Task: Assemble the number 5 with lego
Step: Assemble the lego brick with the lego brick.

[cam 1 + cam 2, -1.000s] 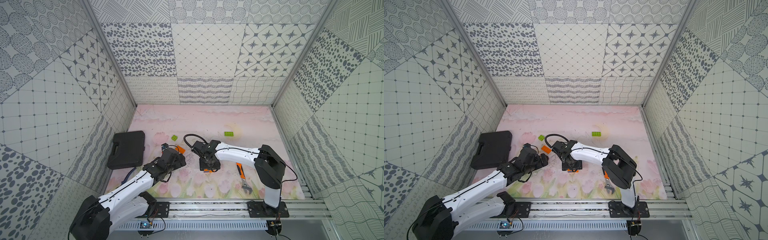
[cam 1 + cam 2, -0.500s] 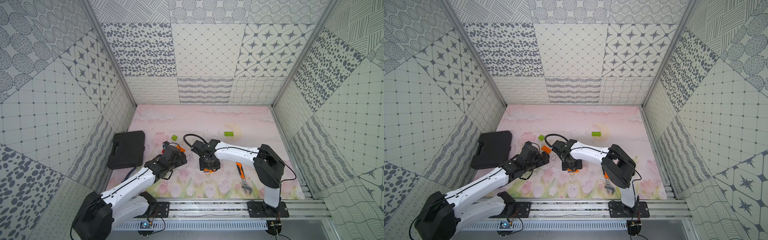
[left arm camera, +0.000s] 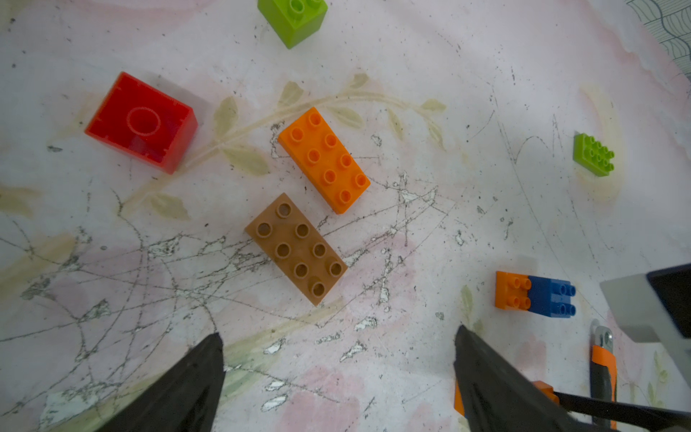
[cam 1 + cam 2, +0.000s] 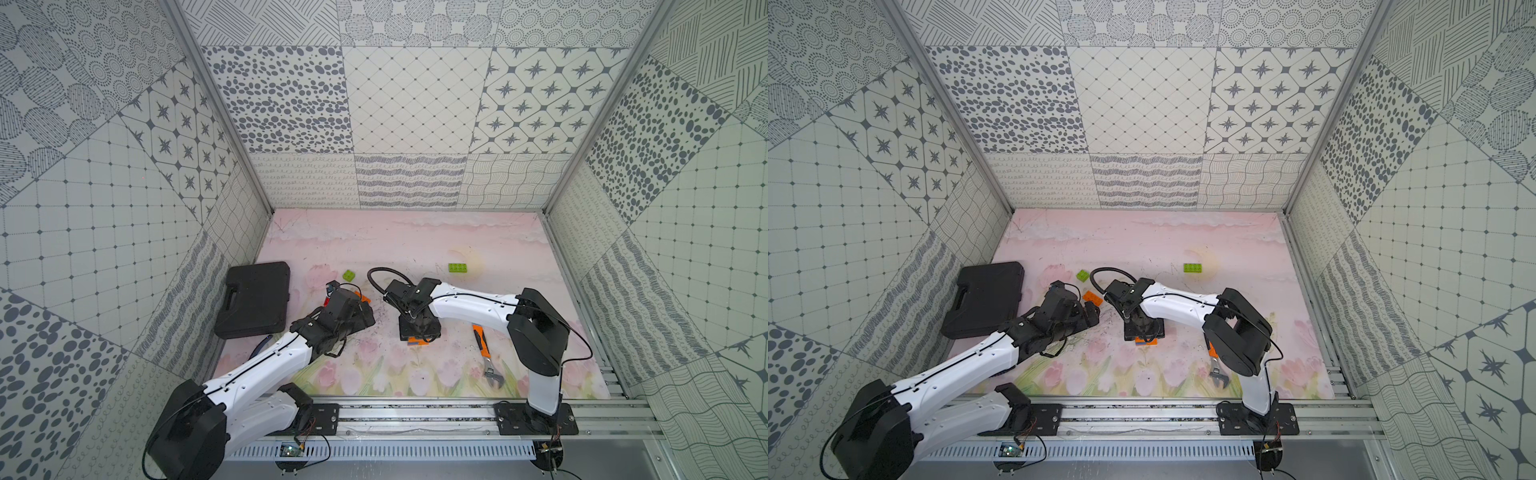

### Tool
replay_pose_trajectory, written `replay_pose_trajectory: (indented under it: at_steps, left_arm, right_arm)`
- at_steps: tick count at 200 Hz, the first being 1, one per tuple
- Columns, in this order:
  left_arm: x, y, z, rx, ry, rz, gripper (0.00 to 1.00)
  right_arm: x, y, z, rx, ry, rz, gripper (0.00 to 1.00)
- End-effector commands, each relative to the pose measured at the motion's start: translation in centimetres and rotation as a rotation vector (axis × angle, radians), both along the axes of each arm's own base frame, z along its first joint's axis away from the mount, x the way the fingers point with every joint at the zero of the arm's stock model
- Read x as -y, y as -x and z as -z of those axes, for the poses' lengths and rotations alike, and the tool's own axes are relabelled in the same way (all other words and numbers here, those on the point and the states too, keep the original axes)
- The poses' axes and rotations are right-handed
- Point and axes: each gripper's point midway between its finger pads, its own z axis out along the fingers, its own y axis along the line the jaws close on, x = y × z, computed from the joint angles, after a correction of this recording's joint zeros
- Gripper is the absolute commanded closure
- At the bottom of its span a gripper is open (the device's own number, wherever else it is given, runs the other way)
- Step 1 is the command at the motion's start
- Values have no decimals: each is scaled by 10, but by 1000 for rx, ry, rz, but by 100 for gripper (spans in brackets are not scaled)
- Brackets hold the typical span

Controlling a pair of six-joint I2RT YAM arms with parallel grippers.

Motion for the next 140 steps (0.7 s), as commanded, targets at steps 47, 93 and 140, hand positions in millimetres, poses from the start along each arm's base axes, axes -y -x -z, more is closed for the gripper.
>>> replay_pose_trajectory:
  at_steps: [47,93,140]
  left_arm:
    - [-7,-5,-3,11,-36,-22,1]
    - [-5,-9,-10,24,-41,-16,1]
    - [-6,-8,-15,37,-33,-18,1]
  right_arm:
    - [26,9,53,-62,123,21,41]
    - [2,-5,13,-8,15,-17,25]
    - [-6,-13,-28,71,-78,-23,15]
